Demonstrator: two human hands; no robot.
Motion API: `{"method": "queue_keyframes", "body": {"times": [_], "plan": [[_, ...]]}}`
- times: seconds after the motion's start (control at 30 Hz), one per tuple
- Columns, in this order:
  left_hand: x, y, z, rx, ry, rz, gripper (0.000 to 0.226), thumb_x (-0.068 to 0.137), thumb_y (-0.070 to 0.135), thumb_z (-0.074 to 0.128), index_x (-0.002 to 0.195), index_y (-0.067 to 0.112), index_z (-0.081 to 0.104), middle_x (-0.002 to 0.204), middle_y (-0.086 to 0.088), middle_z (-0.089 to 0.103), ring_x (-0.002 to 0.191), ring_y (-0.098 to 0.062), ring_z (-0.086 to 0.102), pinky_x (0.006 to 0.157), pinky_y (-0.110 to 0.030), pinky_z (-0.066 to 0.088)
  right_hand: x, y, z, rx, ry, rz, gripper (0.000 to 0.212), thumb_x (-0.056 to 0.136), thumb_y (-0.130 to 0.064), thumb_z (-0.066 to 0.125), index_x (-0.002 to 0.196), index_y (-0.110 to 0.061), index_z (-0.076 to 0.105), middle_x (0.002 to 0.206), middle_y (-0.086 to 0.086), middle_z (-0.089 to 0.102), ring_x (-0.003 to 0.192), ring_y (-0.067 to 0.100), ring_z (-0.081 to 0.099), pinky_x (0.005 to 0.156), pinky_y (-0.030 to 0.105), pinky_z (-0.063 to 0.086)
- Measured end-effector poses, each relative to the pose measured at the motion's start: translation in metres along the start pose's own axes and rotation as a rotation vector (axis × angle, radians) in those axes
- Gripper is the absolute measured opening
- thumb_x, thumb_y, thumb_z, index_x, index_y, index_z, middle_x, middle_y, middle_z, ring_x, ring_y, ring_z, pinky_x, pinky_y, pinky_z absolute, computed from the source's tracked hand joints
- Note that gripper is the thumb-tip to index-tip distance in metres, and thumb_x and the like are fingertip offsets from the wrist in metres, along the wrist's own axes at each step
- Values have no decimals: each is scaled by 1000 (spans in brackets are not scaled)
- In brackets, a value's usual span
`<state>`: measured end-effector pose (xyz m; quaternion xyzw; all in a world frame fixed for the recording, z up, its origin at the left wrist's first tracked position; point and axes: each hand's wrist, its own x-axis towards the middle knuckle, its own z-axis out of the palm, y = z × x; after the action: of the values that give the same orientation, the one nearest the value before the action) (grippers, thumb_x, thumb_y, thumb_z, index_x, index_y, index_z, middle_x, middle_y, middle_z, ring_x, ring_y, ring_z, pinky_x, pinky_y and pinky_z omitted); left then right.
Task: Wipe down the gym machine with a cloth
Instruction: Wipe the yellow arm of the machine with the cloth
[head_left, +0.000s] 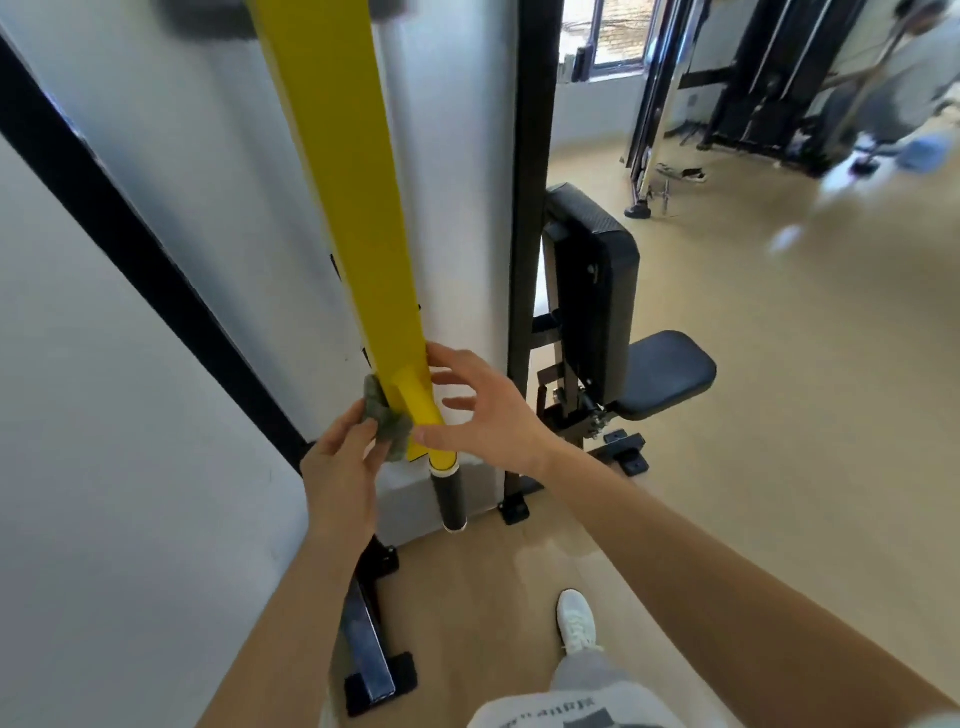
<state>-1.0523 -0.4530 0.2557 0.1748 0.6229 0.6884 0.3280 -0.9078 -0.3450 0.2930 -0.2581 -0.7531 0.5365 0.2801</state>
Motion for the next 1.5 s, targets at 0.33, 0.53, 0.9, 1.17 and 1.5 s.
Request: {"method": "queue_keyframes", "body": {"times": [0.33,0.53,0.9,1.17,1.5], "plan": [[15,-22,5,122,-123,-100,33,102,0,51,133,-1,61,117,-5,72,105,-12,71,79,-17,57,-3,1,-12,-8,12,42,85,80,-16,84,152,-24,40,140,-6,52,124,8,54,99,25,51],[25,-19,16,144,-107,-41,30,102,9,56,130,7,66,125,-8,71,116,-25,68,95,-32,55,-3,-2,-23,-56,-1,62,85,81,-19,84,153,-21,40,146,0,51,129,17,53,106,44,50],[31,-29,33,116,-185,-113,26,102,3,54,123,7,67,125,-13,70,118,-29,67,95,-34,55,-7,6,-26,-10,119,62,78,83,-13,79,151,-24,43,144,-2,54,128,12,52,106,38,50],[21,-2,38,128,-152,50,25,100,4,57,122,7,70,112,-6,75,105,-20,72,90,-32,58,-10,6,-19,49,201,65,73,80,-13,77,147,-26,49,140,-8,57,128,6,52,106,40,51],[45,-21,35,247,-146,-185,28,101,1,53,126,6,67,118,-12,72,109,-28,70,103,-47,54,-8,13,-6,81,221,38,72,82,-11,78,146,-25,48,139,-5,55,127,8,54,104,34,48]]}}
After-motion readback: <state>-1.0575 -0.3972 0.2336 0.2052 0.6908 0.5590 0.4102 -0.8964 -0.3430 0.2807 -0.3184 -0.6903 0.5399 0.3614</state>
